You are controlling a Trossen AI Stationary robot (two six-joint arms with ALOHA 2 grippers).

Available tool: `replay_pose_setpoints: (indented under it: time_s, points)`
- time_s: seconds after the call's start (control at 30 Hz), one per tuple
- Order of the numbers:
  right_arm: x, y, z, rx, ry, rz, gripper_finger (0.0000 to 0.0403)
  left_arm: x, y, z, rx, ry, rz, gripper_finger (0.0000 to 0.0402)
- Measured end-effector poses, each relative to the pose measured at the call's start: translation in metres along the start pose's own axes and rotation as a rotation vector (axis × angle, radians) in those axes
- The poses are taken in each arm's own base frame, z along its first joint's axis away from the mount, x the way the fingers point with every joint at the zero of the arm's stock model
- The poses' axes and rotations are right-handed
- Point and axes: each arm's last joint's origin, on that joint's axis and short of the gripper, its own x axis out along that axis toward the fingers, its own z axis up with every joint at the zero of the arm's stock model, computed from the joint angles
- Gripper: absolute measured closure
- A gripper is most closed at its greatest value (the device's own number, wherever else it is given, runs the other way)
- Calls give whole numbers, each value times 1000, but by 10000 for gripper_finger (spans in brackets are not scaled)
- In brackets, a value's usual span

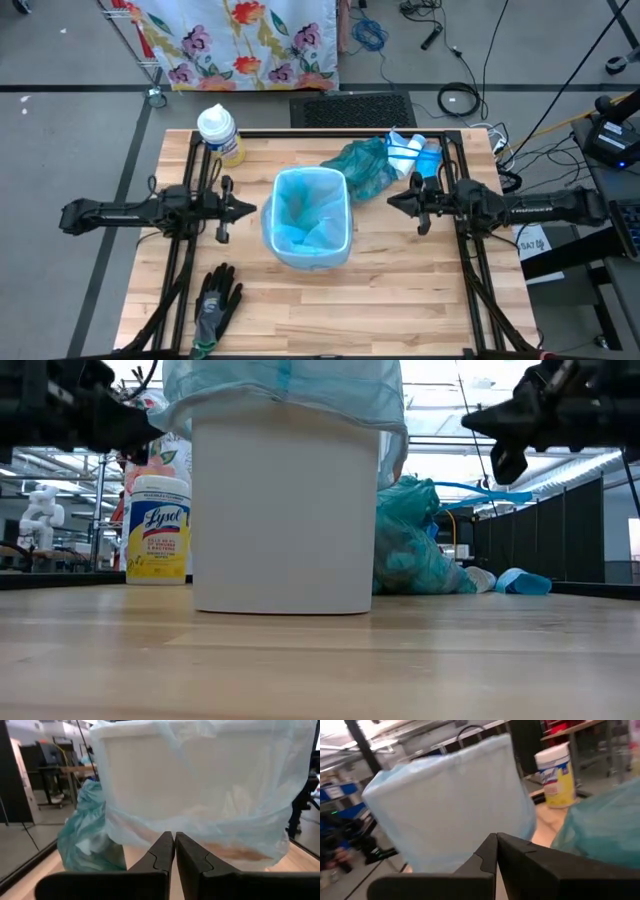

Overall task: Place trash/remove bag and relplace
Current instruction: Return to Home Position

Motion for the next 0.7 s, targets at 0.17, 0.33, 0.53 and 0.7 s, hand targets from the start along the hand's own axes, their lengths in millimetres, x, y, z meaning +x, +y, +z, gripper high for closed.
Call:
replay_pose_setpoints:
  time_s: [0.17, 0.33, 0.53, 0.7]
  points:
    - [-11, -17, -13, 7, 33, 72, 403, -2, -1, -14, -23, 19, 17, 377]
    - [-18, -30, -21, -2, 39, 69, 403, -3, -1, -13, -27, 17, 18, 377]
    - [-19, -35, -26, -39, 93, 41, 403, -3, -1, -15, -29, 30, 14, 377]
    - [-21, -39, -37, 0, 204, 1, 403, -4, -1, -20, -61, 81, 9, 377]
